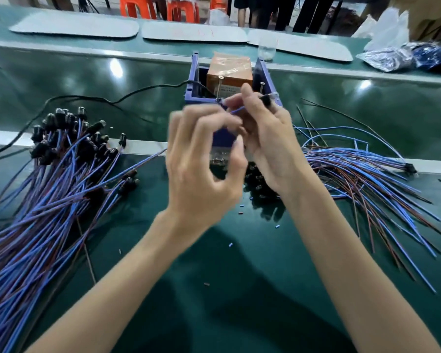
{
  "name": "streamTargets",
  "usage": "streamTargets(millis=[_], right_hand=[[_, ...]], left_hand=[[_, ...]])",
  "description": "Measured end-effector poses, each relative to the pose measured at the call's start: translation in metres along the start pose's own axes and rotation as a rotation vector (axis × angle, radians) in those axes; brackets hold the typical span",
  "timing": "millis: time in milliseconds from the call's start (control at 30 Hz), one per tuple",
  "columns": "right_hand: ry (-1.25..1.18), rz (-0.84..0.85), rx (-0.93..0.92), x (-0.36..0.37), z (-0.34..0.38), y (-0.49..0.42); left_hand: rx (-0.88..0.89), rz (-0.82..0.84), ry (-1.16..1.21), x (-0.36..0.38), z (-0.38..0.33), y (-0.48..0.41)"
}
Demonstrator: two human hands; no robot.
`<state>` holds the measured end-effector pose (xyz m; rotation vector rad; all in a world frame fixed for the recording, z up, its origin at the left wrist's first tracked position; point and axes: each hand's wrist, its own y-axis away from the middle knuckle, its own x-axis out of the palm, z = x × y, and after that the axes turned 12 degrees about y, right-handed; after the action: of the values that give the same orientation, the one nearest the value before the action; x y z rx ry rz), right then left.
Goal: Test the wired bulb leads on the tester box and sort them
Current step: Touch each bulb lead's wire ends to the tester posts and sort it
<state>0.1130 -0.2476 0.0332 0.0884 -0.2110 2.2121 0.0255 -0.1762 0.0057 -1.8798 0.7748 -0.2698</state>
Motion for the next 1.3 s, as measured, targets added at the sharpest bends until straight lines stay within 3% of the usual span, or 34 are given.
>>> streamTargets(millis=[33,100,167,233,333,400,467,533,667,833,933,1100,1300], right_hand=[[0.019,-0.029,-0.004,-0.003,0.001,-0.002],[0.123,-0.012,-0.052,-0.012,0.005,-0.004],[0.261,0.081,-0.12,-0.023,0.009,-0.003],[0.26,0.196,-0.145,-0.031,0.014,-0.001],[0.1,0.227,-0.082,-0.04,0.022,0.0],[0.113,0.147,-0.024,-0.05,0.026,0.0],[0.199,0.064,0.024,-0.066,0.029,-0.002],[0.291,0.0,0.044,-0.079,0.031,-0.003],[0.414,-0.083,0.028,-0.081,0.029,-0.004],[0.569,-0.046,0.062,-0.049,0.014,-0.005],[0.583,0.006,0.069,-0.037,0.013,0.0],[0.391,0.097,0.145,-0.028,0.006,-0.002],[0.335,0.137,0.168,-0.038,0.002,-0.005]], left_hand=[[-0.15,0.002,0.088,0.003,-0.004,0.004],[-0.774,0.032,0.421,0.006,-0.008,0.0],[-1.366,-0.101,0.826,0.006,0.005,-0.007],[-1.562,-0.413,1.112,-0.001,0.019,-0.015],[-1.5,-0.861,1.248,-0.012,0.033,-0.02],[-1.455,-1.016,1.195,-0.019,0.04,-0.021],[-1.418,-1.054,1.14,-0.024,0.047,-0.022],[-1.383,-0.947,1.055,-0.023,0.044,-0.021],[-1.322,-0.567,0.843,-0.003,0.026,-0.014],[-1.168,-0.116,0.599,0.015,0.01,0.005],[-1.112,-0.036,0.568,0.017,0.005,0.008],[-1.055,0.044,0.575,0.02,0.001,0.009],[-1.08,0.041,0.639,0.021,0.002,0.013]])
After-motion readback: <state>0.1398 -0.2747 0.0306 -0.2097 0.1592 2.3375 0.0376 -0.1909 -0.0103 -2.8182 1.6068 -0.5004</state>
